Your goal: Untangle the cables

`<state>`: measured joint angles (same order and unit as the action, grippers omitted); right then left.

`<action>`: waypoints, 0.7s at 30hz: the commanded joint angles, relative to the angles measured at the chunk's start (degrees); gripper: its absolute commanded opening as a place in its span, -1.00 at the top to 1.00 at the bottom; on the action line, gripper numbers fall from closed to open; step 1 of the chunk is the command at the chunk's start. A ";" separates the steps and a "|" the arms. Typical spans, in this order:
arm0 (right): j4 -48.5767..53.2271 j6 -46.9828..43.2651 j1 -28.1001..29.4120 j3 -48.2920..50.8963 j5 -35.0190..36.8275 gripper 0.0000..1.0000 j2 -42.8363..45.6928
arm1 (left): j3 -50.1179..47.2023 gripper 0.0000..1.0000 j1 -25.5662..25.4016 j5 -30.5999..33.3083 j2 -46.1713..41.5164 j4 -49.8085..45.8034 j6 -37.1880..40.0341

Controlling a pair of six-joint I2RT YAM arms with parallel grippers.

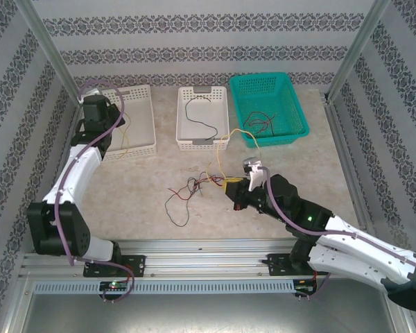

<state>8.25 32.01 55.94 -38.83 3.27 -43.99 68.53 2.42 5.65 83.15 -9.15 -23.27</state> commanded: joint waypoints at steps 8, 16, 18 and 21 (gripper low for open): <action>3.21 -4.92 6.49 -10.87 -2.65 1.00 -7.97 | 1.38 0.93 1.19 2.23 9.92 5.10 0.36; 4.60 -6.29 12.19 -12.49 0.49 1.00 -10.01 | 10.98 1.00 2.04 2.55 18.37 0.83 -3.09; 4.82 -6.33 13.47 -12.28 1.66 1.00 -10.28 | 13.57 1.00 2.76 1.72 20.07 -0.62 -5.00; 4.62 -6.09 14.27 -11.93 2.05 1.00 -10.93 | 16.37 1.00 4.30 -0.95 22.31 -1.13 -8.42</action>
<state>12.49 26.74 69.52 -49.67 3.18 -54.46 81.97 4.80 6.46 103.98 -7.88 -27.35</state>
